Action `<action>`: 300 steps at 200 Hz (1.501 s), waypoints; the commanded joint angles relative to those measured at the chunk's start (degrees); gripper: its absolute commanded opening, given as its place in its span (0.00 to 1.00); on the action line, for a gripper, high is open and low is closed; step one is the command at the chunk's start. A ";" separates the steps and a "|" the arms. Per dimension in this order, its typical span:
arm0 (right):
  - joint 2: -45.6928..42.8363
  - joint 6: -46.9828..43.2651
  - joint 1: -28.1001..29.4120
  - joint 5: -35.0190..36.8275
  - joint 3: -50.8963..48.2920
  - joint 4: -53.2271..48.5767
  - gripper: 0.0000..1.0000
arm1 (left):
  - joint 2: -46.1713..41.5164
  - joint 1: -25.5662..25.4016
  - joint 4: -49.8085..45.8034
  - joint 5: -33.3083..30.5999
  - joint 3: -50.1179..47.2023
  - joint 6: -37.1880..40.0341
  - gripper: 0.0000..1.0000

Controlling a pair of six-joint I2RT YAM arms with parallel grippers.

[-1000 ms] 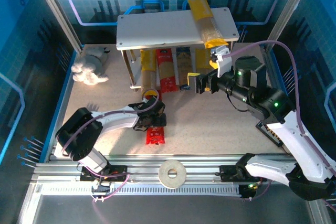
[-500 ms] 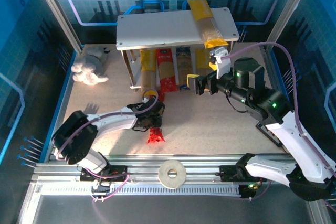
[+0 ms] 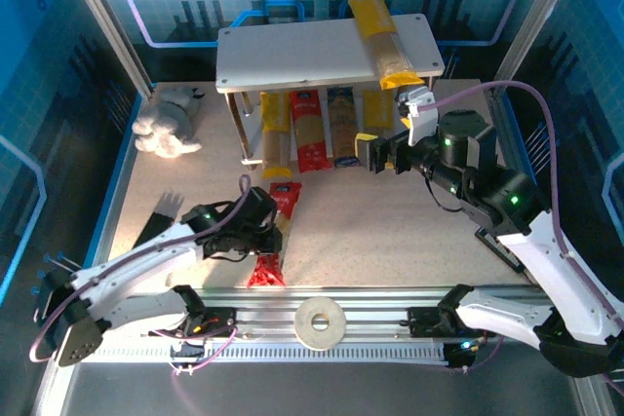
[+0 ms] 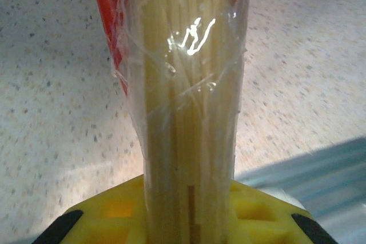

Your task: Place and organize the pasta boxes and bags onto the shelf

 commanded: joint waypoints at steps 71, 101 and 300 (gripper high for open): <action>1.14 -0.42 -11.99 13.54 2.91 -6.23 1.00 | -5.39 -2.82 1.53 2.89 32.04 11.42 0.21; 1.15 0.24 -13.64 9.48 2.12 -4.76 1.00 | 2.98 -2.58 5.46 -6.39 43.17 20.82 0.23; 4.88 1.20 -14.37 2.12 1.85 -2.36 1.00 | 49.29 9.49 16.27 -22.62 92.00 26.31 0.24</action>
